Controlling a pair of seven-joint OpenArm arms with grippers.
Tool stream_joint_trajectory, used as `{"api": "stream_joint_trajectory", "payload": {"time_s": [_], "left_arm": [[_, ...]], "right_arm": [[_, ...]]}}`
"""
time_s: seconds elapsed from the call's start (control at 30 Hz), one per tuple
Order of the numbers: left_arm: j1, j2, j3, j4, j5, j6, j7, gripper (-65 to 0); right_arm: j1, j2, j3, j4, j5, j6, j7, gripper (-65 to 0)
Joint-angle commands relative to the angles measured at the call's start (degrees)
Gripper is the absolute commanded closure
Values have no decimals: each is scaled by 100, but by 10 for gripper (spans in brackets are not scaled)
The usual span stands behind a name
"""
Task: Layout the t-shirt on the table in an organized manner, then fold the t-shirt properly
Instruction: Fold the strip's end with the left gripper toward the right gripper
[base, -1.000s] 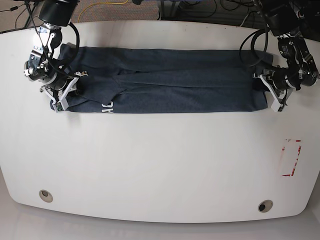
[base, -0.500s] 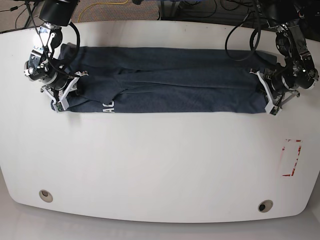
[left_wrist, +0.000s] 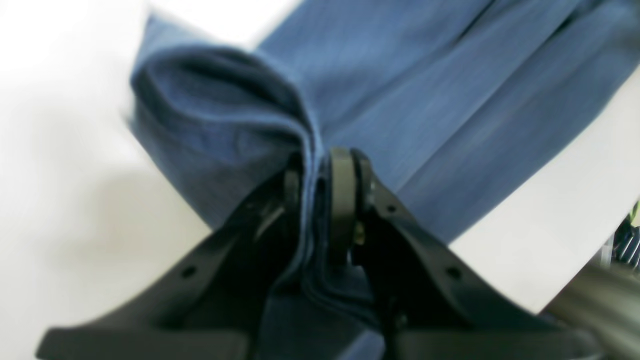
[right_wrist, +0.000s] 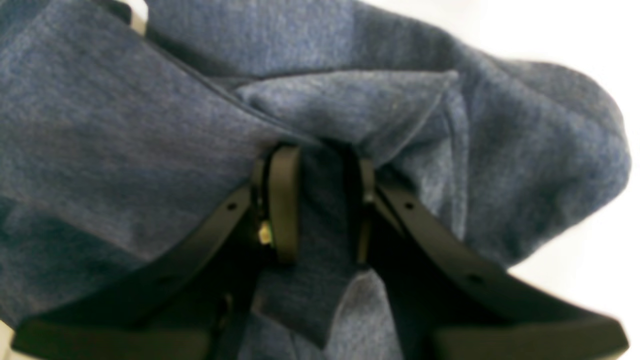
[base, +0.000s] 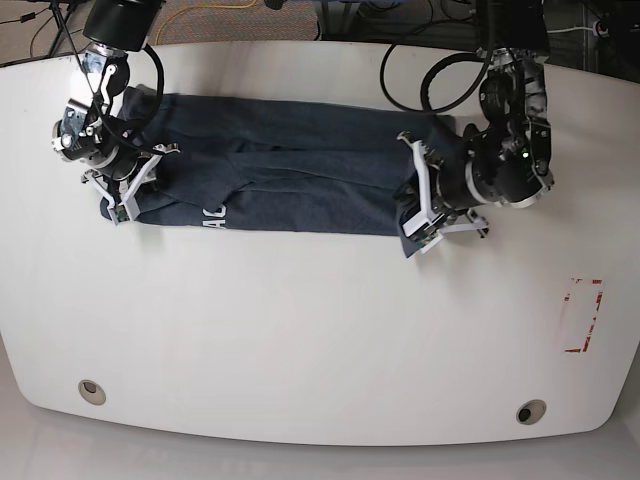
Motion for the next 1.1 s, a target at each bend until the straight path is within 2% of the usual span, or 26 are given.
{"api": "stream_joint_trajectory", "payload": {"time_s": [0.0, 0.23, 0.4, 0.77, 0.83, 1.0, 1.07], "left_arm": [[-186, 230, 186, 100, -25, -3, -50, -42], [-406, 792, 749, -93, 564, -3, -77, -43], [-485, 1047, 810, -445, 749, -3, -77, -43], [-494, 1214, 828, -744, 775, -3, -270, -49], [-494, 1223, 828, -752, 775, -3, -279, -83], [-529, 1319, 1057, -849, 767, -3, -261, -250], [-591, 1319, 1171, -840, 749, -3, -261, -272]], "right_arm": [[14, 42, 13, 47, -61, 10, -124, -138], [23, 33, 13, 47, -61, 10, -124, -138], [23, 33, 13, 55, -61, 10, -124, -138], [23, 33, 13, 55, -44, 10, -124, -138], [14, 33, 13, 55, -44, 10, -124, -138], [6, 33, 13, 55, -44, 10, -124, -138], [6, 33, 13, 55, -53, 10, -124, -138]]}}
